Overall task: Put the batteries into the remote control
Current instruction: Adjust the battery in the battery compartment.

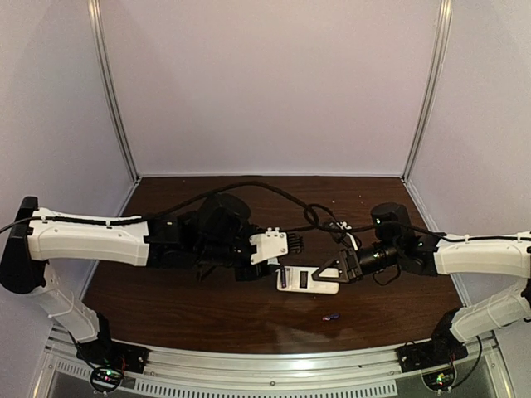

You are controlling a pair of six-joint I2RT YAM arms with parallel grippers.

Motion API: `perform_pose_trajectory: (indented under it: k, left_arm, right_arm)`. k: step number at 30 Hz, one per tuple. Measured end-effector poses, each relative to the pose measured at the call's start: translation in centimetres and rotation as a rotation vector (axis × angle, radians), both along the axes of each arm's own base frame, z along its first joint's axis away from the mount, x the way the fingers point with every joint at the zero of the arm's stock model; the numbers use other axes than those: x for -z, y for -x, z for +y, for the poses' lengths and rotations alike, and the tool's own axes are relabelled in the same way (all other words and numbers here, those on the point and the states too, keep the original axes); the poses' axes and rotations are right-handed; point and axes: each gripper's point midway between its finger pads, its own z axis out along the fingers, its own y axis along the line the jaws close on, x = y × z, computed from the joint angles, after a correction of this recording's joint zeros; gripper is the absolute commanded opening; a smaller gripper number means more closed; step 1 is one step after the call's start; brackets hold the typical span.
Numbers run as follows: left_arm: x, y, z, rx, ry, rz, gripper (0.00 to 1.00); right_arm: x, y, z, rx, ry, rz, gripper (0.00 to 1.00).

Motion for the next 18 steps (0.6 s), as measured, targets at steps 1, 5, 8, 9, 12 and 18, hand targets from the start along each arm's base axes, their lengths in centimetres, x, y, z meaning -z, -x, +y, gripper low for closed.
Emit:
perform_pose_trajectory:
  k: [1, 5, 8, 9, 12, 18]
  left_arm:
    - [-0.6, -0.2, 0.1, -0.017, 0.019, -0.004, 0.52]
    - [-2.7, -1.1, 0.6, -0.095, 0.095, -0.006, 0.66]
    - [-3.7, -1.8, 1.4, -0.176, 0.177, 0.051, 0.89]
    - [-3.9, -1.9, 1.8, -0.202, 0.205, 0.075, 0.9]
    - [-3.9, -1.8, 2.9, -0.275, 0.299, 0.179, 0.91]
    - [-2.1, -0.4, 3.7, -0.365, 0.445, 0.416, 0.78]
  right_arm:
    - [0.0, 0.0, 0.0, -0.001, -0.001, -0.004, 0.0]
    - [-0.1, 0.0, 0.0, -0.005, -0.003, -0.016, 0.0]
    - [0.0, -0.1, 0.0, -0.003, -0.001, -0.021, 0.0]
    - [0.0, -0.2, 0.0, 0.0, 0.0, -0.024, 0.0]
    - [0.0, -0.4, 0.0, 0.01, 0.004, -0.037, 0.0]
    - [-0.5, -0.7, -0.1, 0.021, -0.004, -0.075, 0.0]
